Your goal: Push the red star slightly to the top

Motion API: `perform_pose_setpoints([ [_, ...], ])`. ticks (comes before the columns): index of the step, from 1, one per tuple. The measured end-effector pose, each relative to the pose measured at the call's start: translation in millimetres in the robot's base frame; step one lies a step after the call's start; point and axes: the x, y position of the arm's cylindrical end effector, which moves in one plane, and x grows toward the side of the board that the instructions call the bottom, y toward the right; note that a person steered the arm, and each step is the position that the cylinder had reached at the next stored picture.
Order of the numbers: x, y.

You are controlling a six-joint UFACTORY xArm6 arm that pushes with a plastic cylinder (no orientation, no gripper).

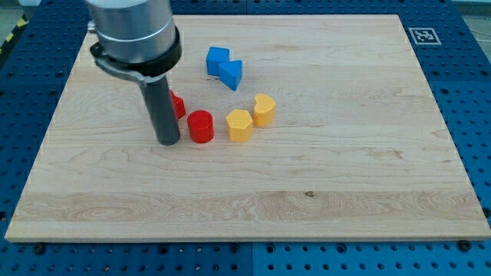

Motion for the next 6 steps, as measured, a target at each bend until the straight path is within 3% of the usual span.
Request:
perform_pose_setpoints([
  [2, -67.7, -92.7],
  [4, -193.8, -148.7],
  [5, -226.8, -144.3],
  [6, -223.1, -109.2],
])
